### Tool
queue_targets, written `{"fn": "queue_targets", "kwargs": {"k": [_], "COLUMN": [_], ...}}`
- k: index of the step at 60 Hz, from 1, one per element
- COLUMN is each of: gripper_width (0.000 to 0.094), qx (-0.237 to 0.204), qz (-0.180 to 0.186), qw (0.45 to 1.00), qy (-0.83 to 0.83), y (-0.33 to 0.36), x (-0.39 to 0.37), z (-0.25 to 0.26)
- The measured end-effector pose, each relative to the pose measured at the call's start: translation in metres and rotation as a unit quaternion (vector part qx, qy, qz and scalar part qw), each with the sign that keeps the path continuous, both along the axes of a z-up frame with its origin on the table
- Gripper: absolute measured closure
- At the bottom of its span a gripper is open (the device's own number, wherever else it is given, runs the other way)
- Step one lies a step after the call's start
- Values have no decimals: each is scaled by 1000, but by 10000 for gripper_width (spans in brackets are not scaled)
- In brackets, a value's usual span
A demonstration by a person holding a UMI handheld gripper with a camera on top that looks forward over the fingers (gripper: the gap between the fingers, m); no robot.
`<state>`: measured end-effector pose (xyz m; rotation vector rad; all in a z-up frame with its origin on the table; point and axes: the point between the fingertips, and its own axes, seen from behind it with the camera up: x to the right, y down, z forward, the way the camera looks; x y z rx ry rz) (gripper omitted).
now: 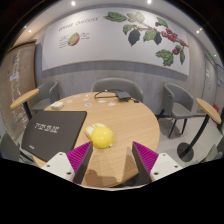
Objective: Arrange mouse
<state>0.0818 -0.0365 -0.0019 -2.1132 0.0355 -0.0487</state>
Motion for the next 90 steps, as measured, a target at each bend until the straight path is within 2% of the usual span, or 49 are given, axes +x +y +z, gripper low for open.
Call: {"fn": "queue_targets", "kwargs": {"k": [8, 13, 19, 24, 26, 29, 35, 38, 42, 46, 49, 53, 58, 61, 68, 71, 73, 75, 79, 84, 90], "gripper_width": [126, 137, 162, 265, 358, 437, 564, 586, 594, 595, 595, 595, 588, 586, 584, 585, 583, 570, 488, 385, 69], "qx": [-6, -3, -4, -8, -3, -2, 7, 5, 28, 80, 105, 141, 136, 111, 23, -8, -22, -1, -14, -38, -35], "qz": [47, 53, 40, 44, 51, 34, 24, 5, -7, -15, -6, 30, 70, 85, 79, 74, 70, 71, 80, 109, 140], "qw": [999, 999, 999, 999, 999, 999, 999, 999, 999, 995, 992, 987, 985, 986, 993, 994, 994, 995, 996, 993, 988], "qy": [3, 8, 8, 1, 1, 33, 35, 37, 31, 62, 67, 71, 86, 87, 85, 81, 81, 67, 36, 37, 51], "y": [29, 49, 72, 86, 88, 86, 84, 78, 68, 62, 58, 56, 54, 67, 71, 75, 69, 74, 72, 66, 51], "x": [-11, -13, 1, 9, 13, 13, 23, 32, 32, 4, -31, -94, -177, -199, -238, -235, -237, -235, -232, -234, -228], "z": [-10, -12, -13, -17, -15, -16, -13, -9, 17, 72, 111, 145, 142, 116, 18, 0, -11, -7, -9, -10, 9]}}
